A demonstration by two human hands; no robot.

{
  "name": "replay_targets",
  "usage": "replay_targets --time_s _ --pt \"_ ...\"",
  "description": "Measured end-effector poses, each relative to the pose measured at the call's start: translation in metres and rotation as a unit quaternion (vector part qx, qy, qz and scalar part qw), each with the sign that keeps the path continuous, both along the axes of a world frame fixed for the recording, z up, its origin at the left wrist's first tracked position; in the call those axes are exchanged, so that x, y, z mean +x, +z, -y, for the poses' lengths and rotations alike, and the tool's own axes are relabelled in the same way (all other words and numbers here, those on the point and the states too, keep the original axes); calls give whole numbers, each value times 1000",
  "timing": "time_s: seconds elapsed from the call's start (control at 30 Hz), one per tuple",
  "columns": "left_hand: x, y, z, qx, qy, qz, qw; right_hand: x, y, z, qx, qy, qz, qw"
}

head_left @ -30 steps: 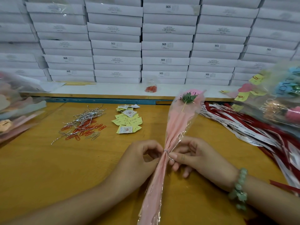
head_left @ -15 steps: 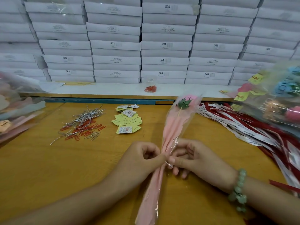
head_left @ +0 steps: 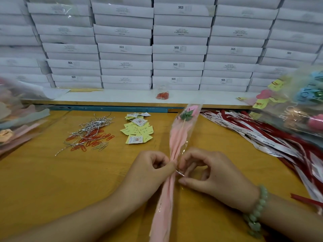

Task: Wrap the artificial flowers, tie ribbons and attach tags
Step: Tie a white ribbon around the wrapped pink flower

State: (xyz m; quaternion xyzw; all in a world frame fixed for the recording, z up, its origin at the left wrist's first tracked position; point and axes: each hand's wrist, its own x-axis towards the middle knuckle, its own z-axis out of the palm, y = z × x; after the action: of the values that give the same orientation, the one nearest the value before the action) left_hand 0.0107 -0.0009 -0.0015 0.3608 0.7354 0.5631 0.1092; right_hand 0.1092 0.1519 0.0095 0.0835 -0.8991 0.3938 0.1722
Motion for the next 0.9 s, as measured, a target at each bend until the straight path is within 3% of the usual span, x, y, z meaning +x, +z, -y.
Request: replay_targets --time_s 0.23,0.4,0.57,0.77,0.83,0.9 --pt "1 1 0 8 -13 8 1000 2 0 -1 -34 -18 9 999" --pt "3 2 0 15 -17 2 1000 1 1 2 -156 -29 84 984" --pt "3 2 0 29 -30 -29 999 0 6 6 -363 -23 230 903" --pt "7 0 2 66 -48 -86 993 -2 12 8 -594 11 341 729" --pt "8 0 2 71 -52 -103 991 -1 11 9 -595 22 338 729" --pt "9 0 3 70 -51 -111 990 -1 10 10 -546 5 311 778"
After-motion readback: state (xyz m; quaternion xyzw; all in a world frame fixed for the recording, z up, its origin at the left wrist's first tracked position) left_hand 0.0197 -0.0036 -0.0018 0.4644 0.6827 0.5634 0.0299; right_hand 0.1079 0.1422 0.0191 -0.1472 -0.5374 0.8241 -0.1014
